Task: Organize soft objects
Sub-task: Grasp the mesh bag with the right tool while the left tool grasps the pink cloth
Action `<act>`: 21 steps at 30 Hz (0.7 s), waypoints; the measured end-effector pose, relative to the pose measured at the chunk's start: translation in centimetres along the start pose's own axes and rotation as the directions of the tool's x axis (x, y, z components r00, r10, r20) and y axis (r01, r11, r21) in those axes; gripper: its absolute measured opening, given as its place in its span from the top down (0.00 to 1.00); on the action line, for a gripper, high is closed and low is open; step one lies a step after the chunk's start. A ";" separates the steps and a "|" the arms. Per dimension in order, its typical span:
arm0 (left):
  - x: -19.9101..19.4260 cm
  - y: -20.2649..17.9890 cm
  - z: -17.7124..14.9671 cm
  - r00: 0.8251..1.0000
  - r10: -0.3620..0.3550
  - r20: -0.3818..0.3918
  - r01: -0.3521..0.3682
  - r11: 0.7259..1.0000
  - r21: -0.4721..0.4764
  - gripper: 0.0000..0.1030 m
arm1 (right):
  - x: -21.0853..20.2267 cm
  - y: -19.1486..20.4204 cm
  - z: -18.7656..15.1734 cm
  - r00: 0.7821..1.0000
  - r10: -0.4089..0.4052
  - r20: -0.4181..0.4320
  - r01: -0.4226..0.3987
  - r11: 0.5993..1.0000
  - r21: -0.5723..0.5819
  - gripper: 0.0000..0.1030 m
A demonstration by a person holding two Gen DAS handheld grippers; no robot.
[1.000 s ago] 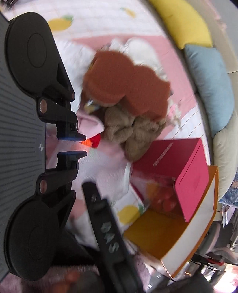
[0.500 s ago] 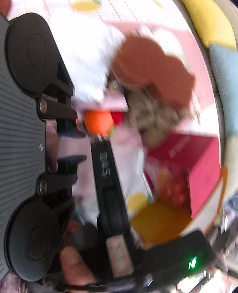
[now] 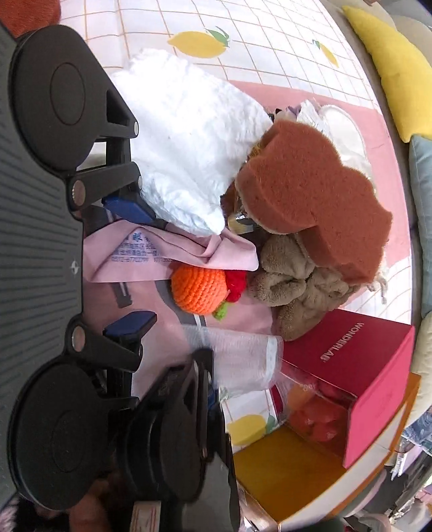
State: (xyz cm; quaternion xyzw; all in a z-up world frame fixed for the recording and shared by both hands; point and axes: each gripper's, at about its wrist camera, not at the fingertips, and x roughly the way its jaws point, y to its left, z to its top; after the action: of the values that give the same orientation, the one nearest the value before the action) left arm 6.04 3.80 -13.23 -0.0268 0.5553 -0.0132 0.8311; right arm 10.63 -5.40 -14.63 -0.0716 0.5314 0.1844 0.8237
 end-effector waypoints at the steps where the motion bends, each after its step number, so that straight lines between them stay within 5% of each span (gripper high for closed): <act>1: 0.3 -0.3 -0.1 1.000 0.002 0.001 -0.002 1.000 0.003 0.31 | -0.2 -0.5 0.0 1.000 0.007 0.000 -0.007 1.000 0.009 0.98; 9: 2.5 -1.0 0.5 0.999 0.031 0.020 -0.031 0.999 0.015 0.40 | -1.0 -3.3 0.5 0.999 0.035 0.004 -0.035 0.997 0.072 1.00; 15: 2.1 -0.6 0.1 0.999 0.032 0.034 -0.033 0.999 0.019 0.75 | -2.0 -4.9 0.6 0.997 0.077 0.018 -0.079 0.987 0.143 1.00; 17: 2.0 -0.4 0.1 0.999 0.017 0.034 -0.018 1.000 0.009 0.94 | -2.3 -5.1 0.6 0.996 0.082 0.027 -0.085 0.985 0.149 1.00; 21: 0.1 0.7 -0.4 0.997 -0.039 0.068 0.041 0.999 -0.020 0.96 | -3.3 -5.1 0.6 0.995 0.088 0.056 -0.095 0.986 0.140 1.00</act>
State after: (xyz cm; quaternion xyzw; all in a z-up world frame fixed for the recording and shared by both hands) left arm 5.71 4.47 -13.51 -0.0474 0.5262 -0.0229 0.8488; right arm 11.89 -10.64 -11.77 0.0164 0.5254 0.1854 0.8303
